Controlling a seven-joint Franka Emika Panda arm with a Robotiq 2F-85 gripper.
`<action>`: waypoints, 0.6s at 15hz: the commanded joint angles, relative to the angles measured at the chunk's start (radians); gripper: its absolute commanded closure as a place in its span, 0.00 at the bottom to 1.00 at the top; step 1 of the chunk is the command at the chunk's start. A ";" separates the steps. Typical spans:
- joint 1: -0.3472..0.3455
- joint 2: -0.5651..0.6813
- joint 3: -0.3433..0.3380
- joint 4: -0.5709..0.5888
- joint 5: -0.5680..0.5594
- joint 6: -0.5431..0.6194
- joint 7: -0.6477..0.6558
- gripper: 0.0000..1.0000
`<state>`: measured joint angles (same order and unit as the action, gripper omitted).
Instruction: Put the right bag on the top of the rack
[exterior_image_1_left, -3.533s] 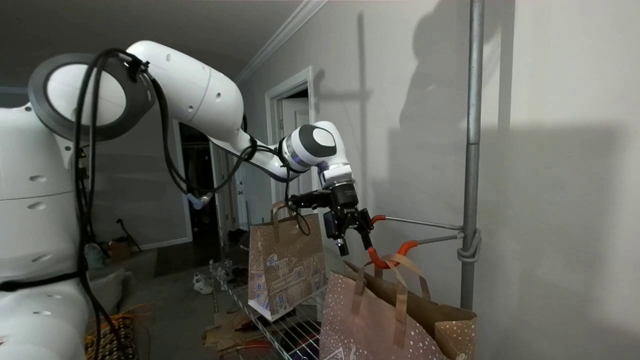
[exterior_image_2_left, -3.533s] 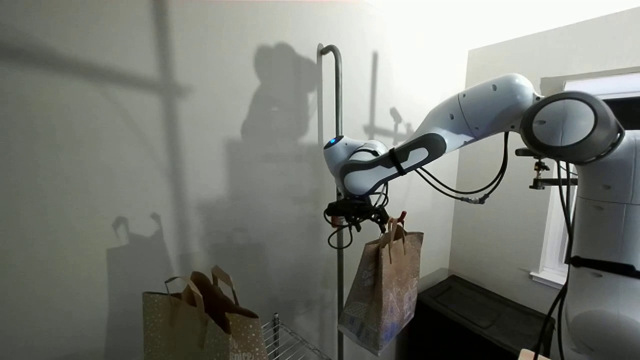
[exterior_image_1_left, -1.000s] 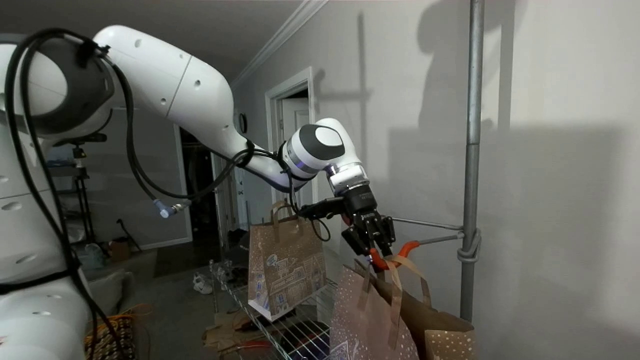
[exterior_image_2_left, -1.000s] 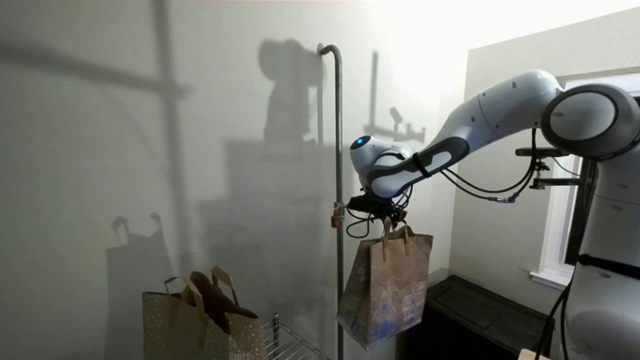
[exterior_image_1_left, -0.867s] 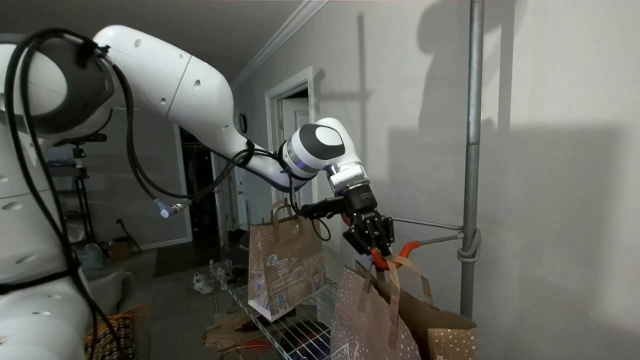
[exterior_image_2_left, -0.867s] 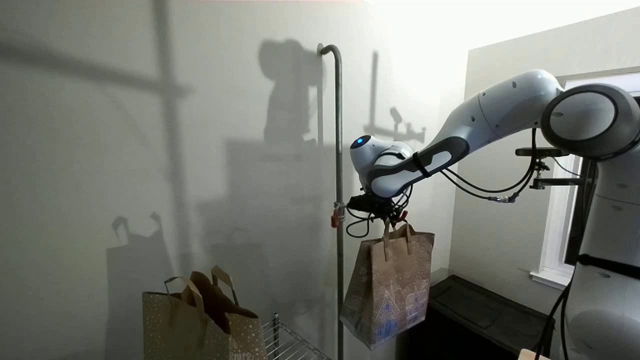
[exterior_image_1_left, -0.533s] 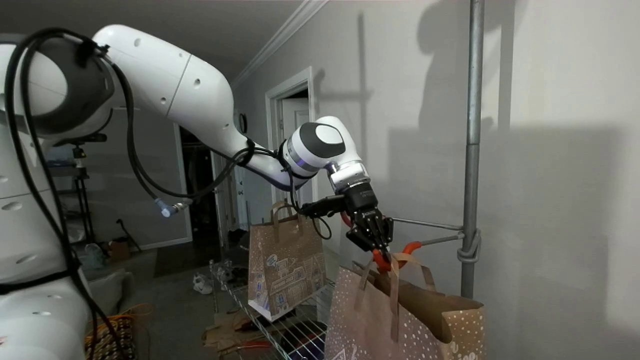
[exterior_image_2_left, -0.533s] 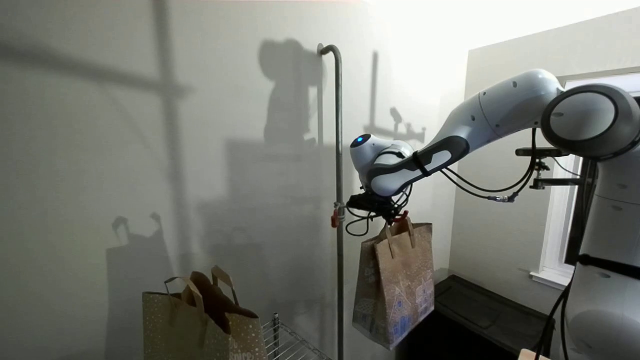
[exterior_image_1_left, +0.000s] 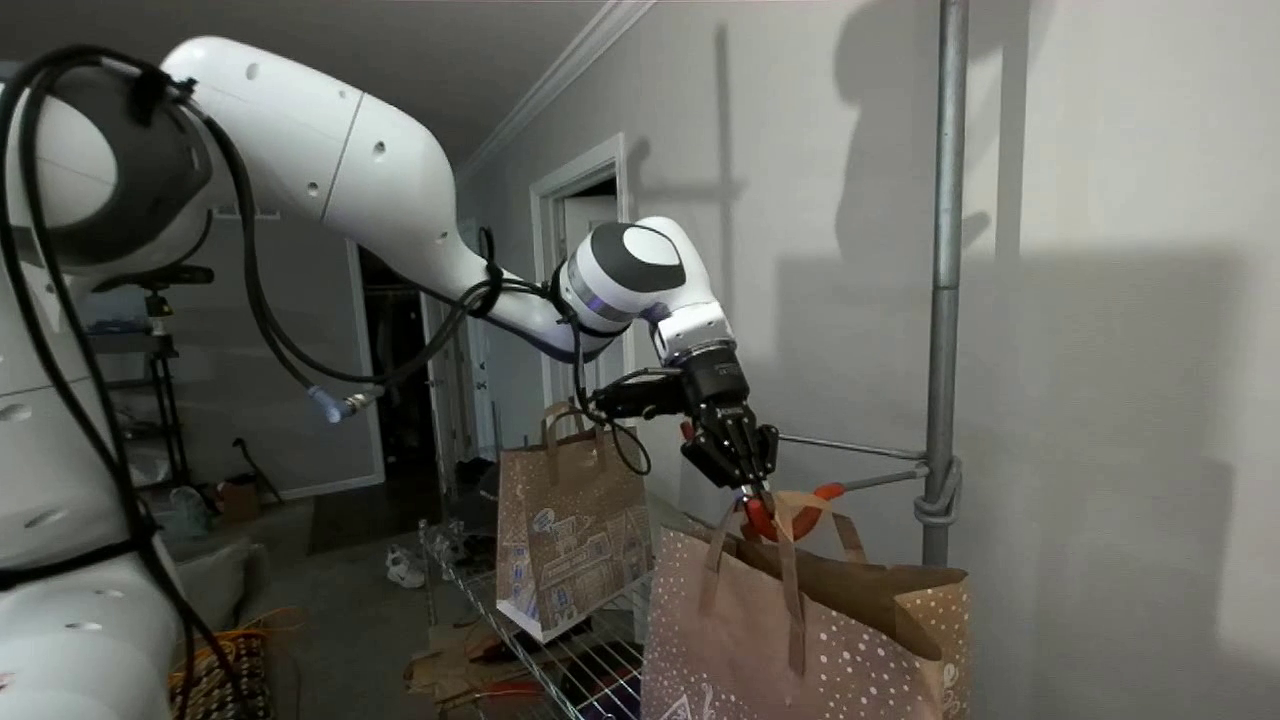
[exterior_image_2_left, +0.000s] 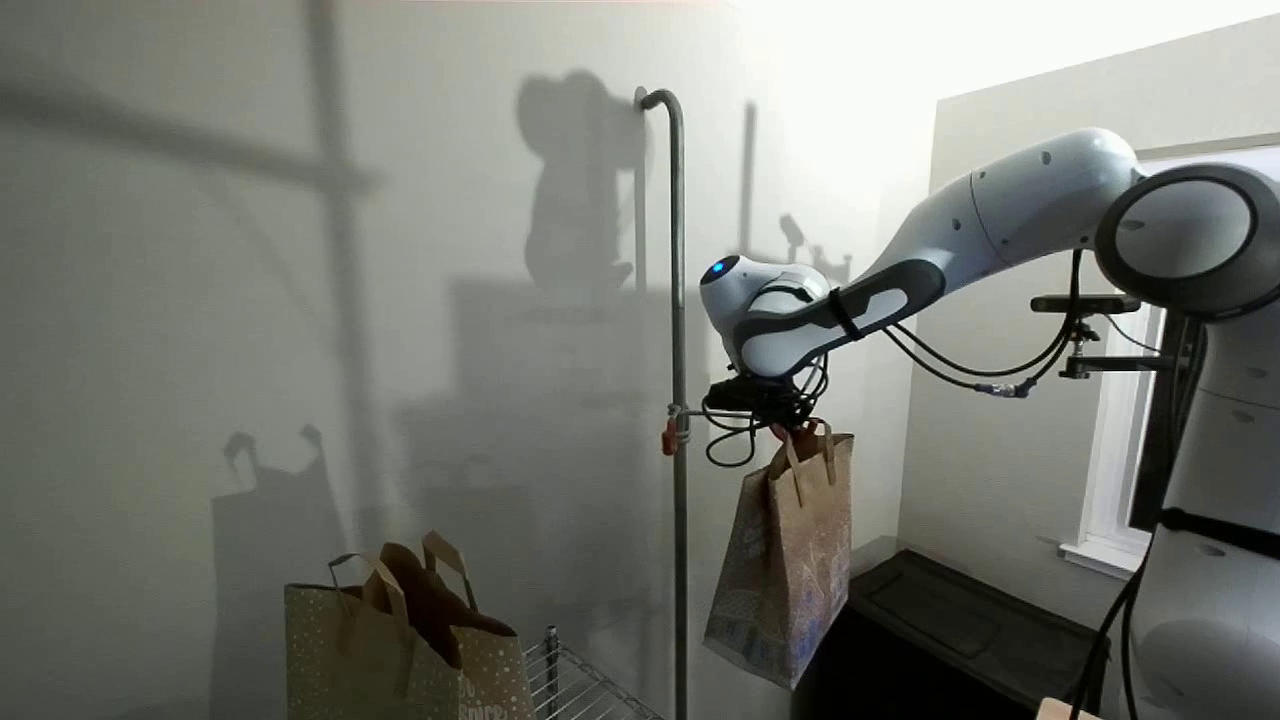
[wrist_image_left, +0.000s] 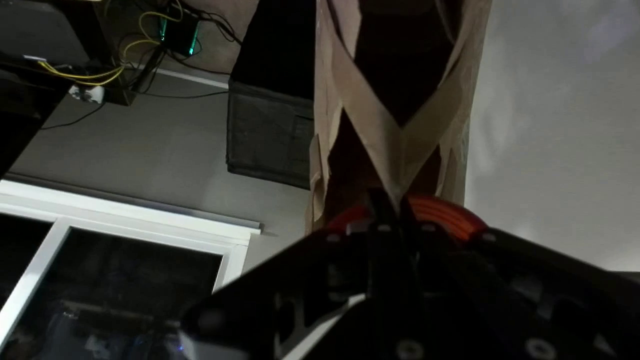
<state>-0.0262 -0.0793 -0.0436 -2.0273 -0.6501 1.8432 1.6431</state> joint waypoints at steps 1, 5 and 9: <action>-0.005 -0.051 0.016 0.000 0.006 -0.055 -0.100 0.98; 0.000 -0.076 0.041 -0.018 -0.017 -0.109 -0.105 0.98; -0.001 -0.088 0.058 -0.017 -0.044 -0.217 -0.081 0.98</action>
<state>-0.0229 -0.1340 -0.0004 -2.0317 -0.6673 1.6934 1.5698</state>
